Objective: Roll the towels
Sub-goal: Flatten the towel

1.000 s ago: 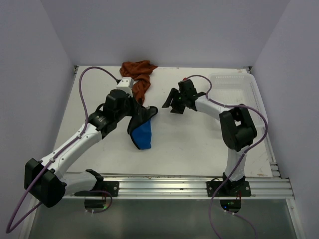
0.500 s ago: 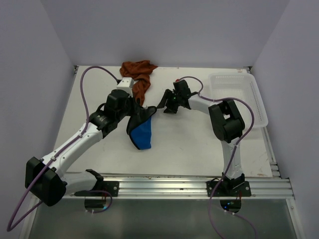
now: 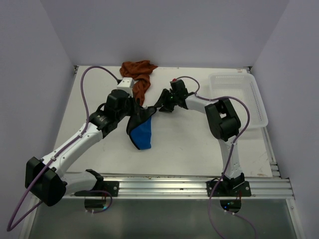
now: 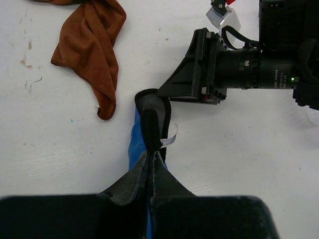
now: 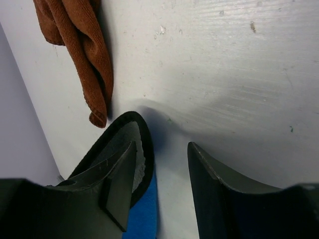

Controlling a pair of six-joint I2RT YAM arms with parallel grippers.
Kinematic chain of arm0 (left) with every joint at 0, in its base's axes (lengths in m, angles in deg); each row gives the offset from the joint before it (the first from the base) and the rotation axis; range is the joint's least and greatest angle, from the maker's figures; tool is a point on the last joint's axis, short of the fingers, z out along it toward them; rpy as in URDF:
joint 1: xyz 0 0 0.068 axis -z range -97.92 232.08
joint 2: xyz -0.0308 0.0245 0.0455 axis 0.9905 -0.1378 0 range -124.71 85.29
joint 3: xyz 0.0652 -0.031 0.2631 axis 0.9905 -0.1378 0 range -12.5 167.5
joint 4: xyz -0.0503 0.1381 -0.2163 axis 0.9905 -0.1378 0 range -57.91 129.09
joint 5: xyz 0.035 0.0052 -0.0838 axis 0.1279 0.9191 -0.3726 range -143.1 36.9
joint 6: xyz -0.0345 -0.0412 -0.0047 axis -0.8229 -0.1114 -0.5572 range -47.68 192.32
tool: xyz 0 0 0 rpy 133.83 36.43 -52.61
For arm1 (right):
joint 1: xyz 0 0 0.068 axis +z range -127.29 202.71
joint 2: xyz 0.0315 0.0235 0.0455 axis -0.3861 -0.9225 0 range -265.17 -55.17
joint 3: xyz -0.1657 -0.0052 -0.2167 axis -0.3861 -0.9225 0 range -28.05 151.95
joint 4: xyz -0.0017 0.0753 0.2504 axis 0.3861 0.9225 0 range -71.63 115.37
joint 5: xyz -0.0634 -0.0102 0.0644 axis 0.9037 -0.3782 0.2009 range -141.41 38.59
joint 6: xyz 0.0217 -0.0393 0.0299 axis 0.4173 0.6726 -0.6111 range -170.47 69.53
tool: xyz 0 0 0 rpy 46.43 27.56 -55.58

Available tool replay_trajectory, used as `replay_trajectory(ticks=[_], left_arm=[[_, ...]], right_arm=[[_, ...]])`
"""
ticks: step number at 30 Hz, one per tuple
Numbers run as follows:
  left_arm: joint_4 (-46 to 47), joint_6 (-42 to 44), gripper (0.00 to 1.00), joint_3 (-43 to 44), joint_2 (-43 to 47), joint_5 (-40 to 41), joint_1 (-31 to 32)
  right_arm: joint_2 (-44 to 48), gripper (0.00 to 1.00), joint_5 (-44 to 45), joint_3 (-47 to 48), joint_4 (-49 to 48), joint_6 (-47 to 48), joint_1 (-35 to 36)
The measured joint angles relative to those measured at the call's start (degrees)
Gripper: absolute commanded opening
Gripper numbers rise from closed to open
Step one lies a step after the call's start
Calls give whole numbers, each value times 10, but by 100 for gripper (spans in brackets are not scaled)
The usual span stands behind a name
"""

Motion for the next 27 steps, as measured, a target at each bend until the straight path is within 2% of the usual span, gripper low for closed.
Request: replay_trajectory(ticks=[4,11,15,17,24,27], left_arm=[[0,2,0,0,0,0,0],[0,2,0,0,0,3,0],[-3,2,0,0,0,5,0],[-7,2,0,0,1,8,0],[-26,-4,0,-1,17,33,-1],[-28,-17,0,-3,34,26,-16]], right_arm=[[-12,47,-3,12,-1,0,9],[-15,28,-2,22,7,4,15],[-15,6,1,38,23,14,15],[-15,0,1,47,30,20,14],[-5,0,7,68,69,58,11],[36,0,17,51,89,88,10]])
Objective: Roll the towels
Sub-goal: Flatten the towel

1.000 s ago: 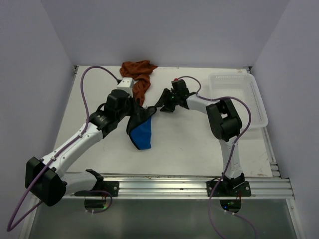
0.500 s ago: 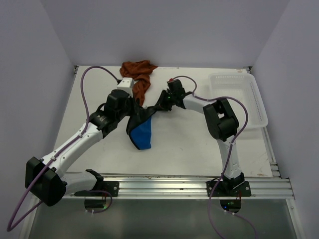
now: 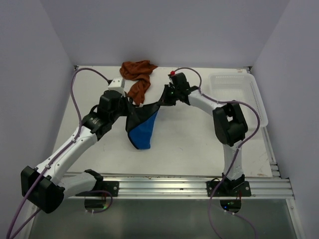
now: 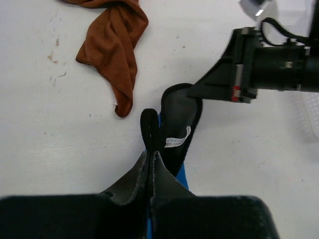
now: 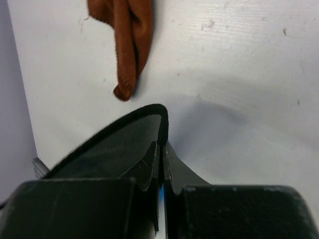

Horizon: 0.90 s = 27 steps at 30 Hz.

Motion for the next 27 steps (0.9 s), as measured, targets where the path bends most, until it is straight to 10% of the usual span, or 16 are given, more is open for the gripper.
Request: replay_trajectory(ticks=[12,27], left_arm=[[-2,-42,0,-12,61,-83,-110],[7,-47,0,-9,219,-174,-110]], right_arm=[[387,0,28,-141,7,143,0],[617,0,23,-225,127,206,20]])
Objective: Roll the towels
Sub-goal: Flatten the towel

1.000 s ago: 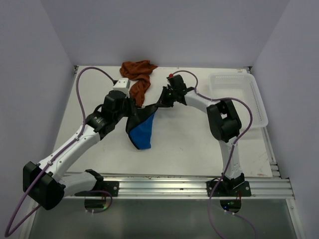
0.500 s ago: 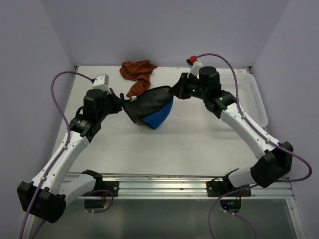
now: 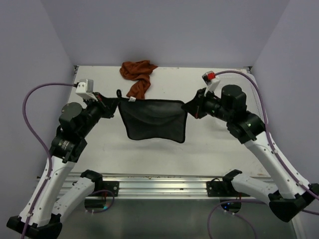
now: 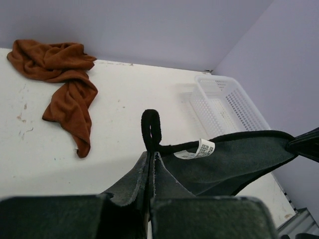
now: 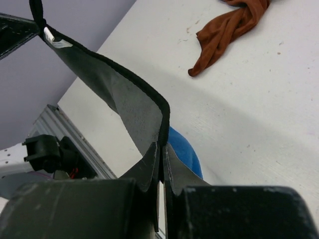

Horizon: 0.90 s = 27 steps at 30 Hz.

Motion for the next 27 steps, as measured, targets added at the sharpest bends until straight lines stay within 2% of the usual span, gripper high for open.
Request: replay_trajectory(ticks=[6,13,19,27], left_arm=[[9,-5,0,-10,68,-30,0],[22,-28,0,-113,102,-40,0],[47,-31,0,-164,42,-36,0],[176,-22,0,-164,-114,-22,0]], right_arm=[[97,0,-9,-23,21,-28,1],[125,0,30,-94,44,-74,2],[58,0,95,-141,40,-85,3],[-59,0,142,-150,-47,-71,-26]])
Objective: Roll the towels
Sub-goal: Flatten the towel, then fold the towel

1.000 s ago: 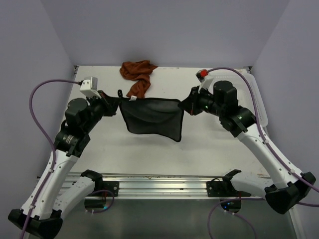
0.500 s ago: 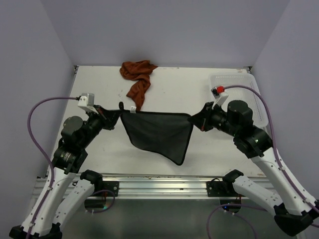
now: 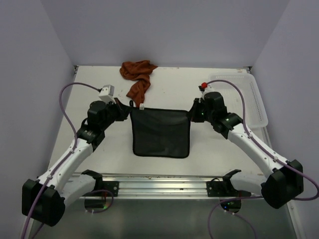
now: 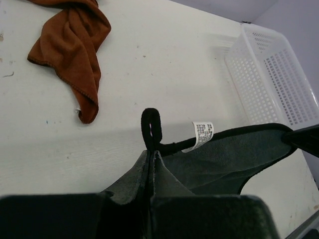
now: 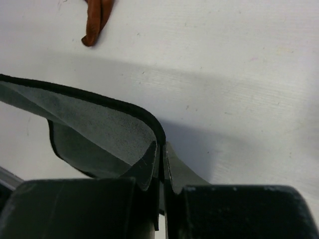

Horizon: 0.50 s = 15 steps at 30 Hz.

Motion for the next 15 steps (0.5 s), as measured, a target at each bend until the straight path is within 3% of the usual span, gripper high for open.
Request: replay_trajectory(ticks=[7,15], left_arm=[[83,11,0,12,-119,3,0],[146,10,0,15,-163,3,-1]], right_arm=[[-112,0,-25,6,-87,7,-71],[-187,0,-47,24,-128,28,-76]])
